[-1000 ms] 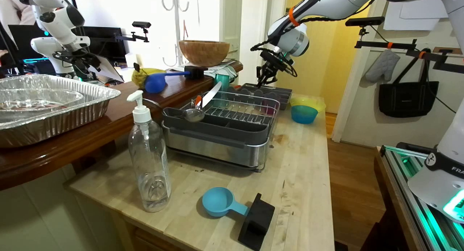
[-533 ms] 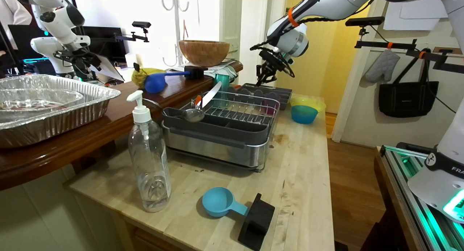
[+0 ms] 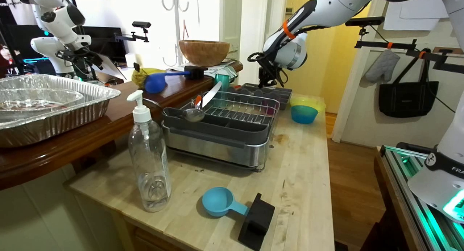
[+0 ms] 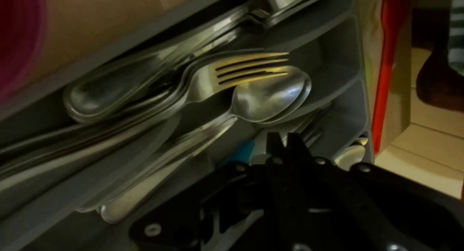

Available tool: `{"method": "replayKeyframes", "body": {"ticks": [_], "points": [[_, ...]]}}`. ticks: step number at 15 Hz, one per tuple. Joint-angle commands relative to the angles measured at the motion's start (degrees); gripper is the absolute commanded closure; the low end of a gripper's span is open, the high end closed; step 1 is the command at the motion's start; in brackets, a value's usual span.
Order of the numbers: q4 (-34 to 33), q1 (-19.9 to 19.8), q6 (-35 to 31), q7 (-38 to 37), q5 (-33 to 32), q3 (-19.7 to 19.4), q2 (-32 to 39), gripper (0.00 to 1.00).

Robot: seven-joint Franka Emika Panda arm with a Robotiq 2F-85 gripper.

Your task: Rearrange the position of the pink spoon in the utensil holder

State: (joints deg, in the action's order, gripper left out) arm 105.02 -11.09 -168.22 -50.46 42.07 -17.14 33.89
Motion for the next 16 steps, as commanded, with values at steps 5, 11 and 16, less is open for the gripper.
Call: {"method": "replayKeyframes", "body": {"ticks": [5,11,16], "points": [[2.4,5.9,-0.7,-19.9,3.1,-4.1,-0.4,0.98],[2.0,8.9,-0.8,-33.5,2.7,-6.7,0.7,0.98],[1.4,12.5,1.5,-45.6,1.4,-11.5,2.2,0.98]]}}
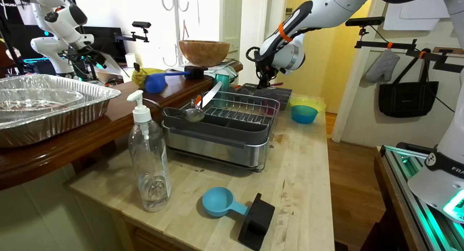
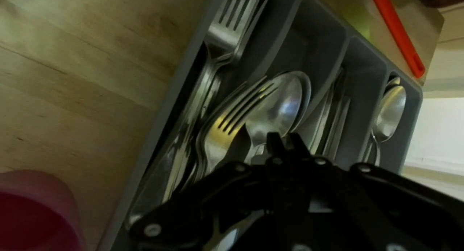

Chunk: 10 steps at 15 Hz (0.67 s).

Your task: Rearrange the position of the pink spoon in the utensil holder

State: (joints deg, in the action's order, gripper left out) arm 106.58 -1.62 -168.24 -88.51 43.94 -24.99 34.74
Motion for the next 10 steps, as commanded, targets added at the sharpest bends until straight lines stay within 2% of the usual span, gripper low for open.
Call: {"method": "replayKeyframes", "body": {"ticks": [1,8,9,10], "points": [[-0.3,3.6,2.1,-9.9,-0.4,-4.6,1.6,0.98],[-2.0,4.9,5.1,-21.8,0.6,-5.8,2.9,0.98],[-1.8,1.7,4.1,-25.7,-3.4,-2.3,1.9,0.98],[-2.1,1.4,4.1,-27.6,-3.9,-1.9,1.9,0.98]]}}
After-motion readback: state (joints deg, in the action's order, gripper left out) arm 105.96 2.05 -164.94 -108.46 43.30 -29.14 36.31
